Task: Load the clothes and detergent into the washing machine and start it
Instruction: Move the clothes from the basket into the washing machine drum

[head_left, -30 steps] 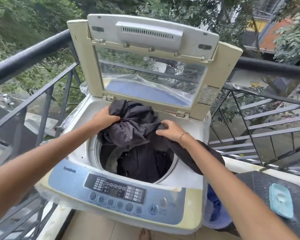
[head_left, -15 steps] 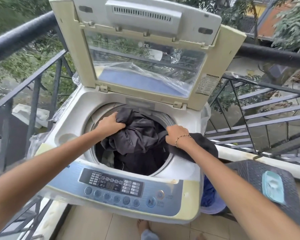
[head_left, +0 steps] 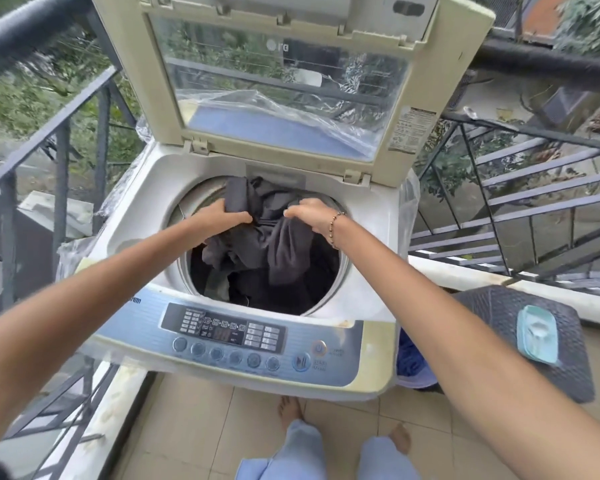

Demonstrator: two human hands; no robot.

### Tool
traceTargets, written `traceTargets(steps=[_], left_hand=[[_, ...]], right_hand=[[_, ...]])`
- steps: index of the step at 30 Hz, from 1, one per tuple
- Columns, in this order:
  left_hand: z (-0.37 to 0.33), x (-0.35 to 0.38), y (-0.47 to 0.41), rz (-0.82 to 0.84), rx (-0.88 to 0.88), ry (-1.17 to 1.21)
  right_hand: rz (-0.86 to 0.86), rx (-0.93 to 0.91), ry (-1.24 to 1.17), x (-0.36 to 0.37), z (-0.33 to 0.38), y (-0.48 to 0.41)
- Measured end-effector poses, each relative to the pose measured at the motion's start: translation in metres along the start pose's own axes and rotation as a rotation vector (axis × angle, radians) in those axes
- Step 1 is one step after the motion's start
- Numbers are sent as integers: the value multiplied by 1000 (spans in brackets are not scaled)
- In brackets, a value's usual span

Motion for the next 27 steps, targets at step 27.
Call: traceTargets(steps=[27], left_hand=[[-265,281,-13,96,558,98]], right_hand=[[-594,-75,-433,-237,-206,41]])
Point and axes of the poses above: each hand's wrist, its own y-axis away from the middle knuckle, its own x-axis out of the palm, z = x × y, the point moved 1 cm from there along -y, towards the middle knuckle, and after that the axes turned 4 degrees about z, right-handed, at the moved point
